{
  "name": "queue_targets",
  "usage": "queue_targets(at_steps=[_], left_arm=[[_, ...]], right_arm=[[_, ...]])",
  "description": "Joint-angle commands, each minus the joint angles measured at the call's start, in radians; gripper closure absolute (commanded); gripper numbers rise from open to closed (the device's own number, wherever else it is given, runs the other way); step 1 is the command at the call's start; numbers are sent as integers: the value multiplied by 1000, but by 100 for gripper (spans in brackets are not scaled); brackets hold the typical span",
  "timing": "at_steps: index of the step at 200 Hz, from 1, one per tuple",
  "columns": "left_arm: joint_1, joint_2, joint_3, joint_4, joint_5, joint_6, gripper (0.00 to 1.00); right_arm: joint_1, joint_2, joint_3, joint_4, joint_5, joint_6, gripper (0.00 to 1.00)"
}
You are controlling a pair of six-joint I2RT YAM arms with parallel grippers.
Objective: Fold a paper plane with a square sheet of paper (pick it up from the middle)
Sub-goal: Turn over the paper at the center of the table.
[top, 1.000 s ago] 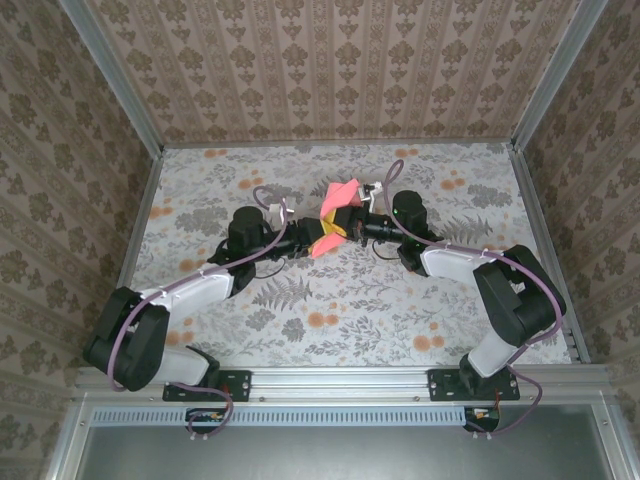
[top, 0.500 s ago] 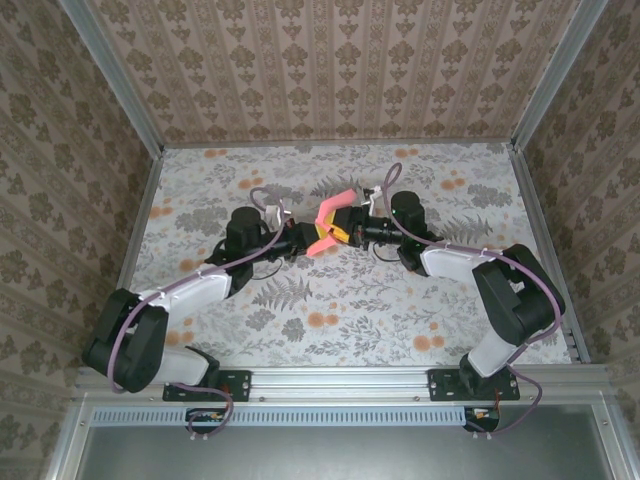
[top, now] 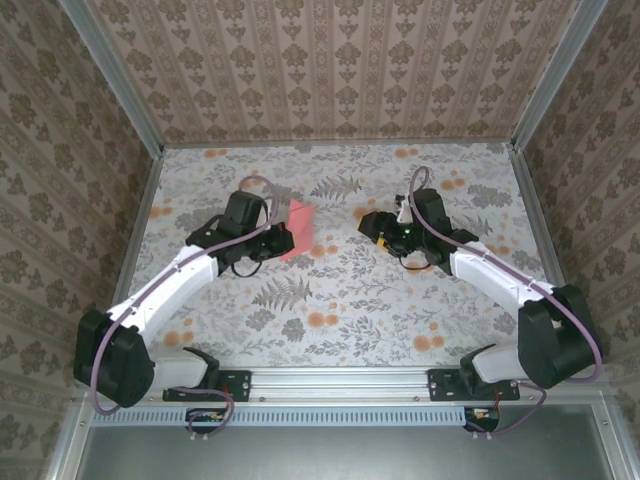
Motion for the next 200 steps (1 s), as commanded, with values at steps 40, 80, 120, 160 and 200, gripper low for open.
queue_targets(at_steps=[40,80,120,160,200], left_arm=[[-192,290,364,-686,-805,133,93],[-288,515,491,-721,-862,82,91],[-351,671,521,-500,-599,80,74],[-334,634,484,-319,-377,81,50],[-217,414,286,-120,-202,14,30]], right_arm=[[2,-49,7,-202,201,-96,31],[-9,-88,-30,-240,309,-71,30],[-24,-144,-105,-244,415,-16,31],[-28,-148,-146,-196,365,-20,31],[37,-65,-117,-105,261,-44,37]])
